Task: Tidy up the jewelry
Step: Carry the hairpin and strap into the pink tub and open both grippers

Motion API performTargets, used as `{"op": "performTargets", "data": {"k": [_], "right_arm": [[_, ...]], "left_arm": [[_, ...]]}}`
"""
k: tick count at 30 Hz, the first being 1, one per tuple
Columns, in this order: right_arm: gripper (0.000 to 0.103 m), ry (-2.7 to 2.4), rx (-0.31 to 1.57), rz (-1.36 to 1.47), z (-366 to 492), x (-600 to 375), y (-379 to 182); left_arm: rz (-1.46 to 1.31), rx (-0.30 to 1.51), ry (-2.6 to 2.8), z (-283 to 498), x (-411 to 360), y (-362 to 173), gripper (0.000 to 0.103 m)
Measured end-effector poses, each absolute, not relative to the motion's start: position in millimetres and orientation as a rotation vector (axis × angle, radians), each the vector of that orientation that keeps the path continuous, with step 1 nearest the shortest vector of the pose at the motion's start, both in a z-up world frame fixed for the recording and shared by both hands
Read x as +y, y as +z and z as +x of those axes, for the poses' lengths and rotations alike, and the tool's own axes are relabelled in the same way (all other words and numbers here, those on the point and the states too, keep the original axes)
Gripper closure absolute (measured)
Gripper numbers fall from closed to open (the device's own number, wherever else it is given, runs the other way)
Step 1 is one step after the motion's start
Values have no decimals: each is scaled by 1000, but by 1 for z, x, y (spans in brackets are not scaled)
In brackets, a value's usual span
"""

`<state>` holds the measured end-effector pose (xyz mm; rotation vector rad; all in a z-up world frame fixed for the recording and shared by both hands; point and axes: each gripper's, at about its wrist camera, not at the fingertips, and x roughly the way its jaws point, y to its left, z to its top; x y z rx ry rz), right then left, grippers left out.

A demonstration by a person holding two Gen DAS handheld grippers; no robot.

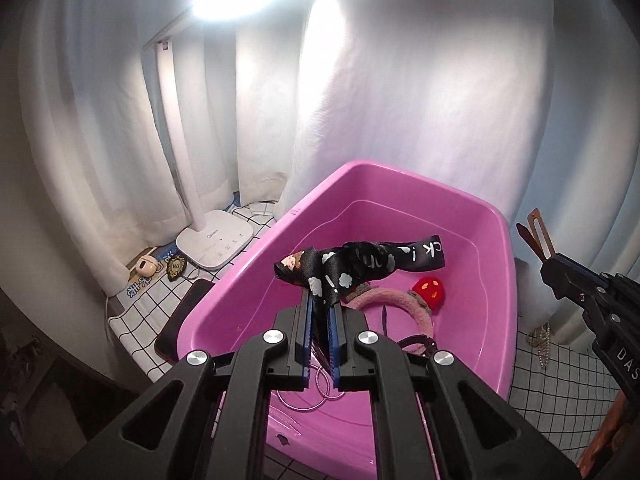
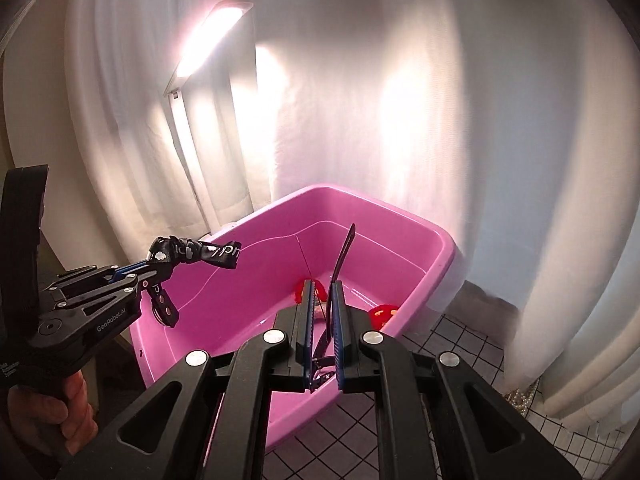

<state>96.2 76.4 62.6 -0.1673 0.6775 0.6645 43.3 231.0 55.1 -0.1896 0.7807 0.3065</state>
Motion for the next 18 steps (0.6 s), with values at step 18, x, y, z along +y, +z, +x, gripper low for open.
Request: {"op": "performTargets", "data": {"k": [18], "right_arm": [[94, 621, 824, -278, 142, 141, 8]], "left_arm": [[-211, 921, 316, 72, 261, 5, 91]]}}
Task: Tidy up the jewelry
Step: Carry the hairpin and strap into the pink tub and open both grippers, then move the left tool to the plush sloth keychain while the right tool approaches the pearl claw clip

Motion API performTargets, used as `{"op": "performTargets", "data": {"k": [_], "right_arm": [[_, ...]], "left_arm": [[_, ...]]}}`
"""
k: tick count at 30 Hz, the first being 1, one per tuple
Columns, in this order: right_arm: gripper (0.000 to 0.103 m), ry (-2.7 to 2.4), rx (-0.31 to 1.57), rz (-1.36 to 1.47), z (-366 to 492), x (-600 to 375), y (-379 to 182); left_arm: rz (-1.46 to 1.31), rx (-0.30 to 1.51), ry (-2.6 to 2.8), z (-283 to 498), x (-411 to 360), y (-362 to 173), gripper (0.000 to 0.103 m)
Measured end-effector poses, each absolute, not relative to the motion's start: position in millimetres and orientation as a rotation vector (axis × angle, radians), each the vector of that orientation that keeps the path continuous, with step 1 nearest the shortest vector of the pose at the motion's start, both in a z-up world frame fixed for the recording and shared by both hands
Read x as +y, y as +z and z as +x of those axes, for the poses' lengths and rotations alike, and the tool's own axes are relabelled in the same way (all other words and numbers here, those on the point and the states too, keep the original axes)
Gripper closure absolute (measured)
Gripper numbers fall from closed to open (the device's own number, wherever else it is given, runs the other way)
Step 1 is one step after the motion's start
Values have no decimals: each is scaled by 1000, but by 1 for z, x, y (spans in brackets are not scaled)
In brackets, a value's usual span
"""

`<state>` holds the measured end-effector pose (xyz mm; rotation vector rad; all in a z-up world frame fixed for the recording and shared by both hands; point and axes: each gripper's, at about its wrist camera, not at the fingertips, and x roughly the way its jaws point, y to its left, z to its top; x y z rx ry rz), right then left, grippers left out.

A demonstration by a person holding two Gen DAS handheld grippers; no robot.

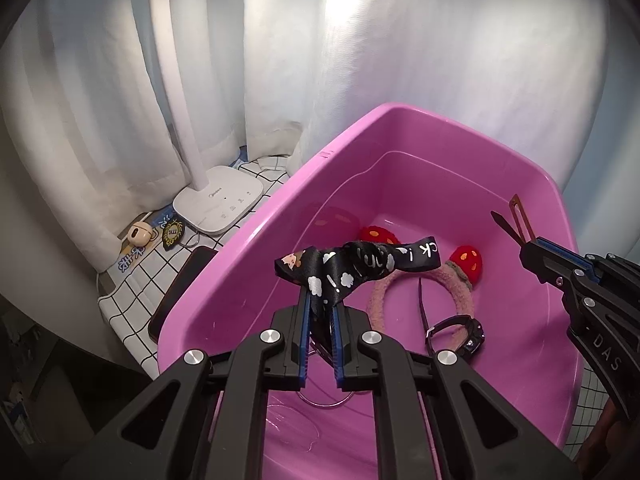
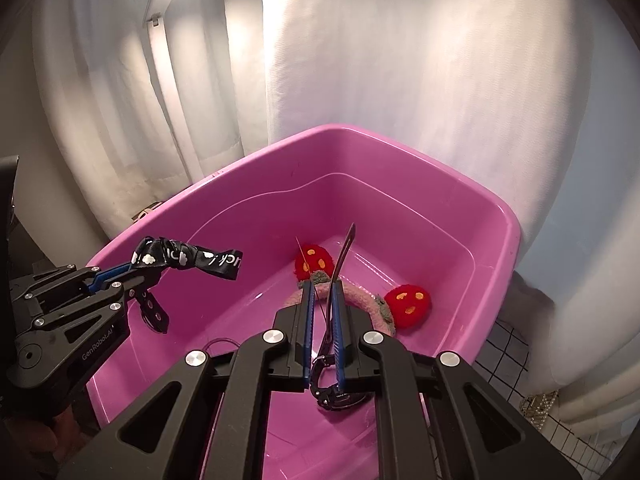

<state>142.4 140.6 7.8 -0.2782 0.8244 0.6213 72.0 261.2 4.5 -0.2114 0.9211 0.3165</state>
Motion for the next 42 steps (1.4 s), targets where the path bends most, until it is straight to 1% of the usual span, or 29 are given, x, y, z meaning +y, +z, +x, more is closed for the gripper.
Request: {"op": "performTargets", "data": {"k": [2, 3, 4, 5, 6, 7, 9, 10, 11, 12, 13, 17, 22, 26, 34, 39, 42], "right_arm": [[94, 608, 824, -296, 143, 142, 6], [93, 608, 828, -303, 143, 142, 5], [84, 601, 829, -310, 143, 142, 5], [69, 589, 826, -318, 143, 142, 4], [63, 581, 819, -320, 143, 141, 6], [59, 576, 811, -320, 143, 140, 7], [59, 570, 803, -323, 143, 139, 10], [59, 566, 801, -325, 143, 138, 11], [59, 565, 798, -323, 143, 137, 12], [59, 563, 796, -320, 143, 136, 14], [59, 560, 793, -317, 142, 134, 15], [59, 553, 792, -293, 141, 126, 18], [58, 554, 792, -257, 136, 115, 24], [57, 556, 782, -243, 129, 107, 29], [53, 549, 738, -197, 113, 81, 48], [49, 530, 706, -155, 94, 46, 61], [45, 493, 690, -135, 79, 14, 63]], "left_arm": [[-214, 929, 316, 73, 262, 3, 89], [-214, 934, 319, 73, 262, 2, 85], [-212, 934, 321, 73, 262, 2, 76], [-208, 933, 328, 73, 263, 2, 69], [-205, 929, 337, 72, 263, 4, 50], [-205, 918, 342, 71, 263, 5, 36], [-201, 900, 347, 69, 263, 9, 36], [-198, 900, 350, 69, 263, 10, 34], [-198, 901, 351, 69, 263, 11, 32], [-203, 900, 356, 68, 263, 11, 25], [-209, 896, 359, 68, 264, 12, 22], [-213, 890, 367, 64, 263, 15, 22], [-222, 878, 378, 59, 260, 21, 18], [-220, 867, 379, 56, 255, 28, 18], [-221, 832, 374, 46, 240, 46, 13], [-222, 808, 354, 39, 223, 59, 9], [-234, 791, 325, 33, 206, 67, 8]]}}
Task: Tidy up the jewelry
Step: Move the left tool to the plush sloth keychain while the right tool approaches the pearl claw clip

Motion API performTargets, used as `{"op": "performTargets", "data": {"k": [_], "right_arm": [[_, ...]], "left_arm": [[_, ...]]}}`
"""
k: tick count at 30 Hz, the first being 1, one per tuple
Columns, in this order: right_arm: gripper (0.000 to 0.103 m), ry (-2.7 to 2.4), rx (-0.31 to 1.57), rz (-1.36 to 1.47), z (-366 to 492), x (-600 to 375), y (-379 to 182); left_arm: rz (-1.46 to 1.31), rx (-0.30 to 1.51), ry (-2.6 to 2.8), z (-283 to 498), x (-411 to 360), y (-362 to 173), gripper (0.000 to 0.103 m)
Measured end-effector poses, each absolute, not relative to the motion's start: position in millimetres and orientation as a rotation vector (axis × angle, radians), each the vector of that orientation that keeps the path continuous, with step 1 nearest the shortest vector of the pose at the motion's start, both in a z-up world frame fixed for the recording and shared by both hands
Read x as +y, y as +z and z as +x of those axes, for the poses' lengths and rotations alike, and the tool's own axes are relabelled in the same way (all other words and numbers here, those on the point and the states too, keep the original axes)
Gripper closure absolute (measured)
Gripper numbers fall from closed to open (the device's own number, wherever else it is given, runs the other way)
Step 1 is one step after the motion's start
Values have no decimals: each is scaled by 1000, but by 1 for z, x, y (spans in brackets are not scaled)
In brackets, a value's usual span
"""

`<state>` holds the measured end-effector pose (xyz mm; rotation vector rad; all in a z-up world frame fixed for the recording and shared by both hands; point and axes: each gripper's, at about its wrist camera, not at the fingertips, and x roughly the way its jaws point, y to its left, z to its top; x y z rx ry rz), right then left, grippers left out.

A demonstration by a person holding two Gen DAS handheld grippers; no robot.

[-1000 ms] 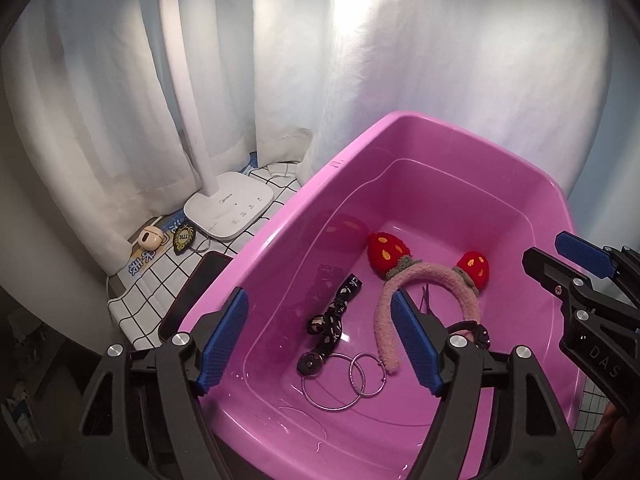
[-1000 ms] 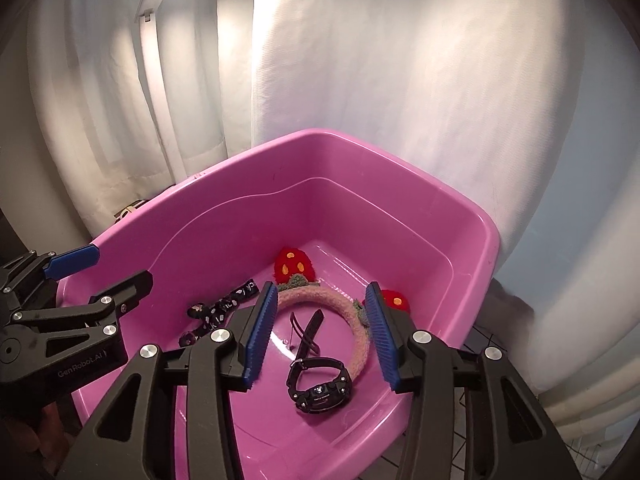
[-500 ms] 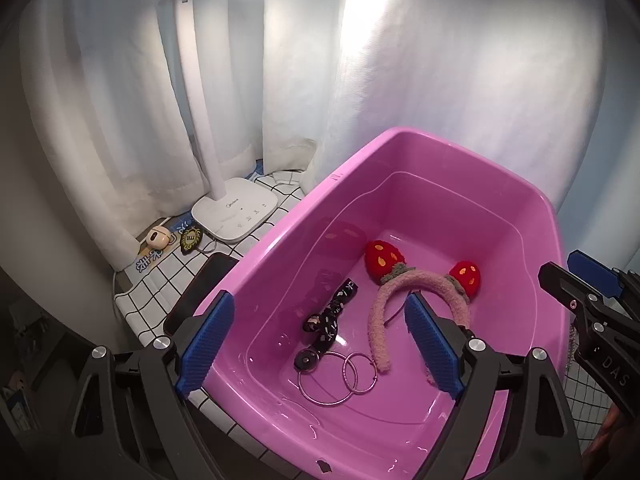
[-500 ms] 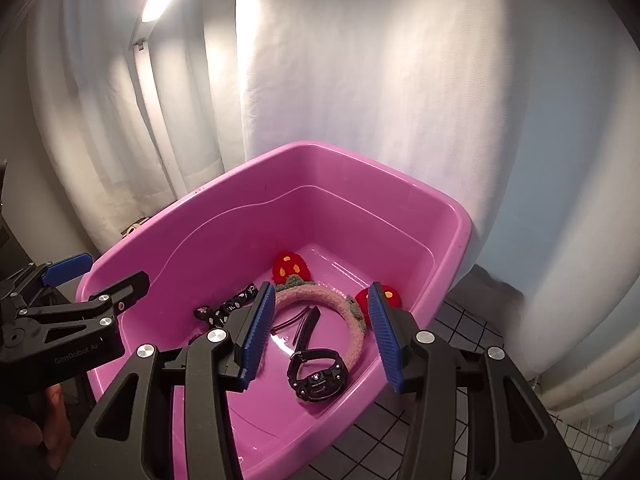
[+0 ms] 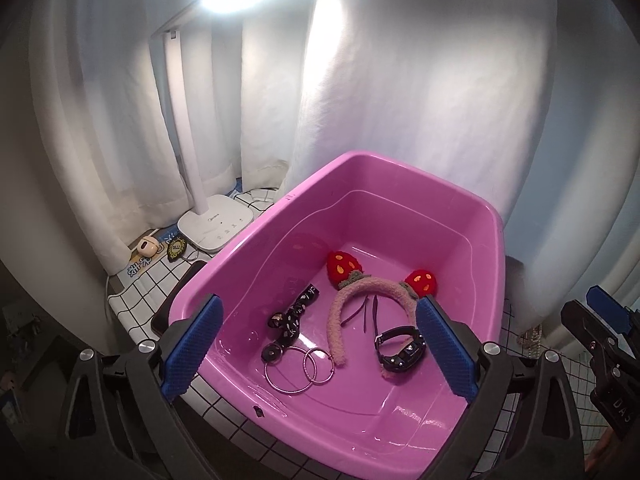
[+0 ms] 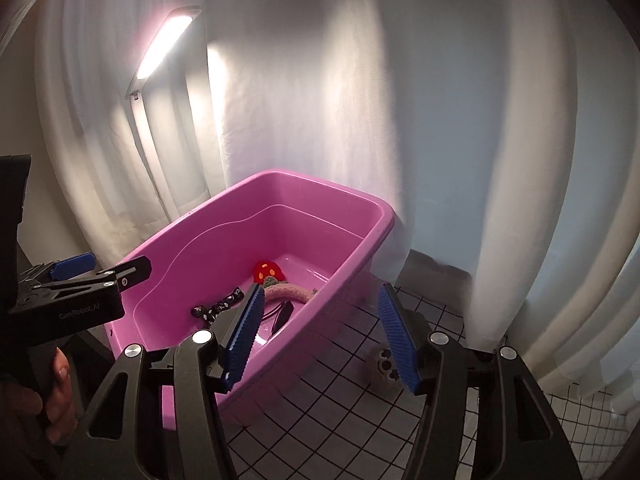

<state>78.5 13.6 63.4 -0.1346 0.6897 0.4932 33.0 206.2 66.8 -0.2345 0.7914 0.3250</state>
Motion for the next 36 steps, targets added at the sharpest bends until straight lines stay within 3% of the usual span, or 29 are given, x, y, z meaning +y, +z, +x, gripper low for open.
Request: {"op": "performTargets", "data": {"k": [10, 17, 36], "right_arm": [[42, 270, 751, -39, 35, -127, 39], [42, 140, 814, 37, 18, -203, 9], [42, 235, 963, 65, 78, -219, -85]], "left_arm": [[-199, 772, 127, 22, 110, 73, 8], [-160, 829, 3, 24, 45, 47, 7], [-100, 1038, 77, 65, -13, -69, 7]]}}
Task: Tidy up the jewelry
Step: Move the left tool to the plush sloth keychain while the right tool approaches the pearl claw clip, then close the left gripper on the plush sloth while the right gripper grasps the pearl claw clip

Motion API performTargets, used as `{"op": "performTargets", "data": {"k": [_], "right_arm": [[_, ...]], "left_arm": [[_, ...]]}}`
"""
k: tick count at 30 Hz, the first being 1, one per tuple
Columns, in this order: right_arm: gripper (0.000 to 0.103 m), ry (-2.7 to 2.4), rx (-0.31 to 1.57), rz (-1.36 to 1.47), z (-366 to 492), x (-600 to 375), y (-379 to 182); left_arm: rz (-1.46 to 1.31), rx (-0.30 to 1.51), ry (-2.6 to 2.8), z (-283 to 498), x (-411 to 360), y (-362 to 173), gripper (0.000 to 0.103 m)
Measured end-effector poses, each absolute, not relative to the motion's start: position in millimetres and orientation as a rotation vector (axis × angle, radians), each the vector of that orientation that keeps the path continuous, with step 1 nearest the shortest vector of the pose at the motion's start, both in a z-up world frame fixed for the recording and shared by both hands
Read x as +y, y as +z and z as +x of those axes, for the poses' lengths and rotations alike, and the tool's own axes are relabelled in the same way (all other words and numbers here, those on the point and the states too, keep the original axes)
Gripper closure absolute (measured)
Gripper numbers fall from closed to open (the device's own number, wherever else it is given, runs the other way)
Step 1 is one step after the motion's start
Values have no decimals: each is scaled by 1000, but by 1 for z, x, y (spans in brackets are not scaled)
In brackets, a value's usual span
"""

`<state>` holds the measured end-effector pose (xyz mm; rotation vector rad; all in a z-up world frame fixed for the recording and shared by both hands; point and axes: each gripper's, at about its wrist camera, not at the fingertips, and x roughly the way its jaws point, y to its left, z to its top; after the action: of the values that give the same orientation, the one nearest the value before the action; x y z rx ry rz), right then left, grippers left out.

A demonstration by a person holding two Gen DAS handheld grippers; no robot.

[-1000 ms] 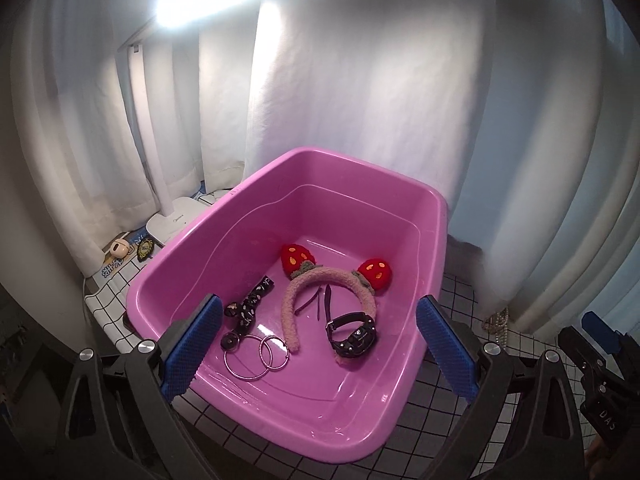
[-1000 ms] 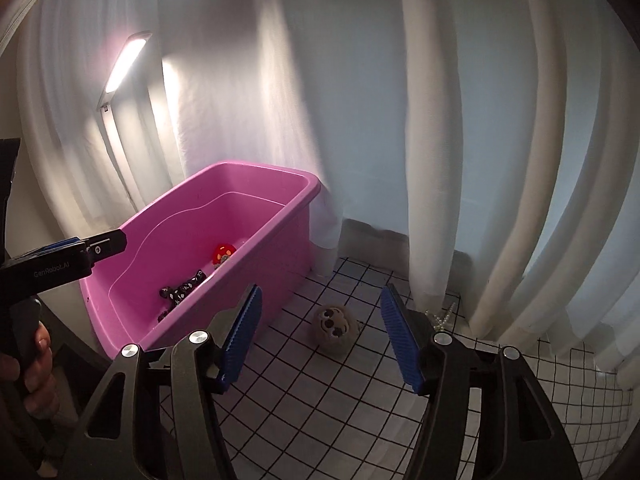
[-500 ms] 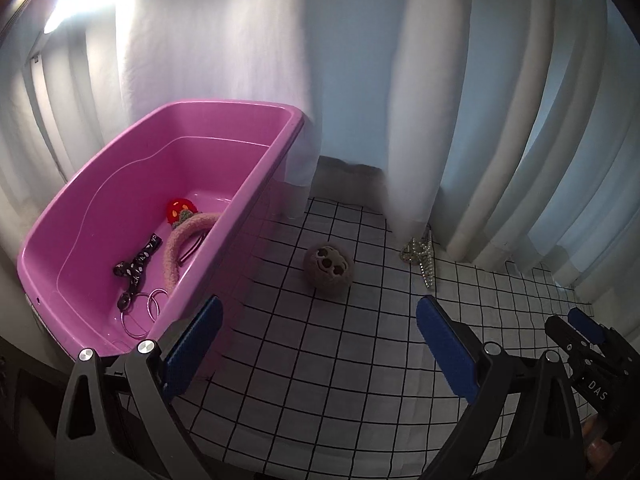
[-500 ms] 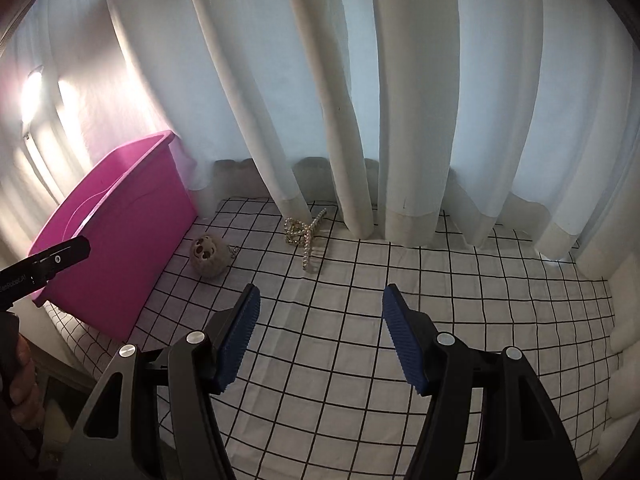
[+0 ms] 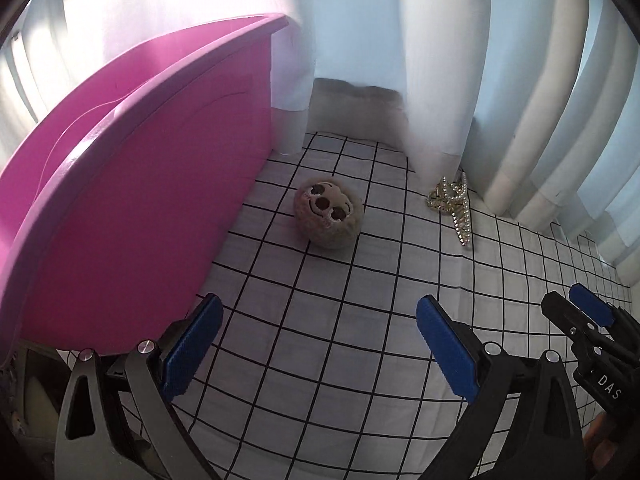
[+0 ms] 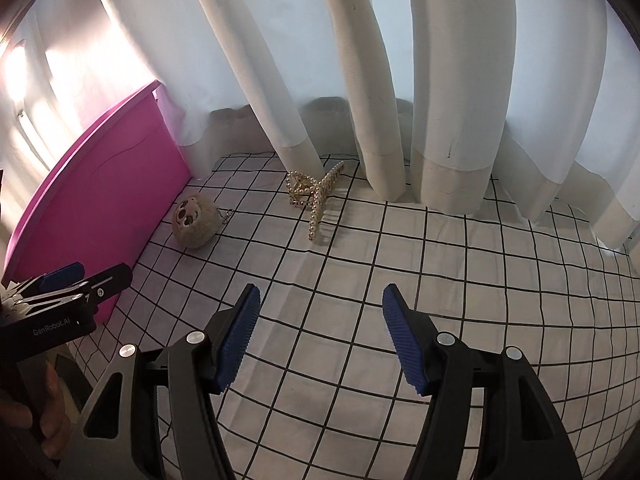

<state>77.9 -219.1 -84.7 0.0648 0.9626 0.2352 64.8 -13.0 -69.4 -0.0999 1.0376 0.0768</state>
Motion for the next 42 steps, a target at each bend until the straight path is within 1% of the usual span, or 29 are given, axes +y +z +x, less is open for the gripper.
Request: {"op": "performTargets", "data": {"k": [18, 42], "right_arm": [[42, 283, 1007, 6, 170, -192, -146], [42, 245, 1017, -51, 226, -166, -173]], "left_arm": [[-76, 1060, 123, 130, -17, -137, 7], [-94, 1087, 129, 176, -8, -171, 7]]}}
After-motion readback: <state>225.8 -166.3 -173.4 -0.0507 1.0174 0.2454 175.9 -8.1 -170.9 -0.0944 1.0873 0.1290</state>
